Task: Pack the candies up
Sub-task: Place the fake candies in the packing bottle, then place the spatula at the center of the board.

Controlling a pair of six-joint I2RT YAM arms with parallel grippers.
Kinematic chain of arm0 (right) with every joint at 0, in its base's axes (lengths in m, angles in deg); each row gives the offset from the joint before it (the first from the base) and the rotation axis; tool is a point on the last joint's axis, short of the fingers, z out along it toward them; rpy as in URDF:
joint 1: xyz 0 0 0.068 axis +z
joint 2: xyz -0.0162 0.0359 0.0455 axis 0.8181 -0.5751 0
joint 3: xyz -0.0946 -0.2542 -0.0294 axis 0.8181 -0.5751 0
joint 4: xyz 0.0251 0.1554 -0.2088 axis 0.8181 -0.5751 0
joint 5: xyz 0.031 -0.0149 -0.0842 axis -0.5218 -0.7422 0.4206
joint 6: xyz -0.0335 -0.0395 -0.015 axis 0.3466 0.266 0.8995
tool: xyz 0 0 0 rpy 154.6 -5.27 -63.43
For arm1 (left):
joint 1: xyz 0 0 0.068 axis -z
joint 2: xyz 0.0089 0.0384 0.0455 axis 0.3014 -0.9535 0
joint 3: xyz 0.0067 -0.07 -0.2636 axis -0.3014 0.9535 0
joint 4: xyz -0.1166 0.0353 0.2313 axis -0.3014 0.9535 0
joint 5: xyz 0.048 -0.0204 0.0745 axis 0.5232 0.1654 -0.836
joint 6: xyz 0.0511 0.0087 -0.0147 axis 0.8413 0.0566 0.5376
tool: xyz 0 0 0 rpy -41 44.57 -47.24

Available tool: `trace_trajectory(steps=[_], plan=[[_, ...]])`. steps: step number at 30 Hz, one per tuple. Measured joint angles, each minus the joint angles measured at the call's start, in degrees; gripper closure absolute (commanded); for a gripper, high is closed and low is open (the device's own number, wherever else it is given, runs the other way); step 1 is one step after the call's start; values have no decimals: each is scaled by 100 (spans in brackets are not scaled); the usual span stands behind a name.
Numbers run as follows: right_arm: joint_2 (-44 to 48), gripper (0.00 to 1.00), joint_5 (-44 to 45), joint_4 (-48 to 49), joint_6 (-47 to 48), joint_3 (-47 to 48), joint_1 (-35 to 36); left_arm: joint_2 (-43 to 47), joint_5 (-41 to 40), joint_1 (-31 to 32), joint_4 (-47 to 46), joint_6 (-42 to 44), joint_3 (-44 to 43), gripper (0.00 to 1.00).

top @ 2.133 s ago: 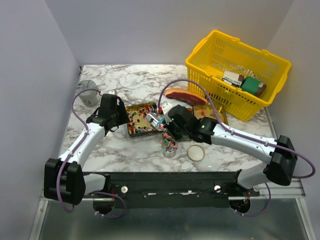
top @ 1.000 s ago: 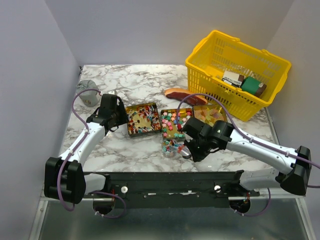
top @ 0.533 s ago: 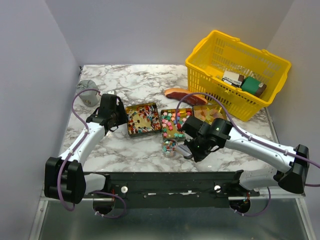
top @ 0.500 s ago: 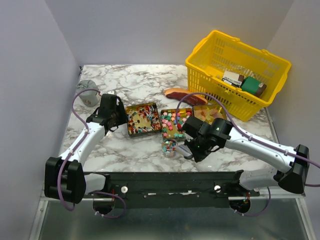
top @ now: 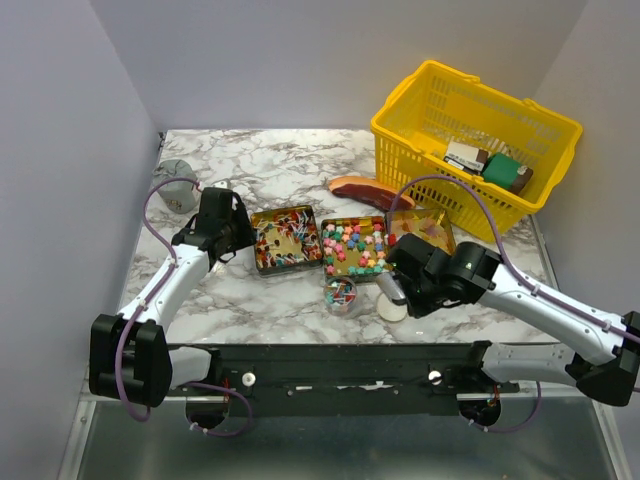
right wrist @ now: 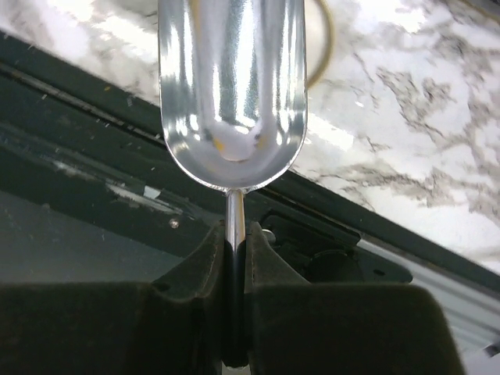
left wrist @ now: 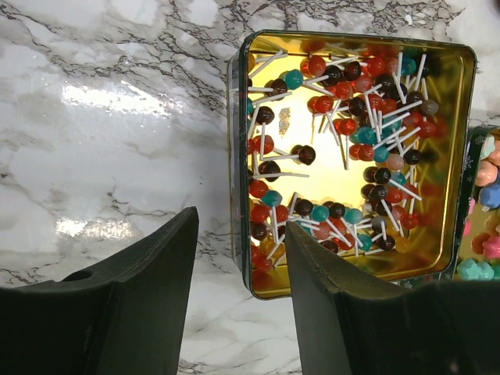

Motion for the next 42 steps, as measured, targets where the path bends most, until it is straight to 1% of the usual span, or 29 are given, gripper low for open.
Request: trace_trajectory(steps=[3,7,10,13,16,20,22,25,28,29,35,39,42], plan=[[151,99,442,-98,-494,-225,-223,0,0,0,0,-17,0,41],[472,99,1307,-216,-1333,-741,-450,2,2,0,-4,-35,0,41],[713,99,1904,-273,-1943,-920,-531,2,2,0,-2,-37,2,41],[688,99,2306,-286,-2411,-979,-695,26,4,0,-4,-39,26,41],[448,99,2559,-267,-2804,-1117,-1038,33,4,0,-4,-39,35,41],[348,99,2675,-125,-3121,-1434,-1762,46,4,0,-4,-39,37,41],[463,99,2739,-50,-3335,-1602,-2090,61,4,0,-4,-39,37,41],[785,98,2765,173,-3536,-1939,-2354,79,4,0,-4,-37,37,41],[922,92,2695,428,-3635,-2326,-2553,81,4,0,-4,-37,37,41],[881,80,2632,551,-3665,-2470,-2634,81,4,0,-4,-37,37,41],[588,74,2234,1279,-3705,-2894,-2872,81,4,0,-4,-37,39,41],[372,74,1963,1818,-3578,-3016,-3042,81,4,0,-2,-37,42,41],[260,73,1884,2009,-3469,-3042,-3088,81,4,0,-2,-37,42,41]])
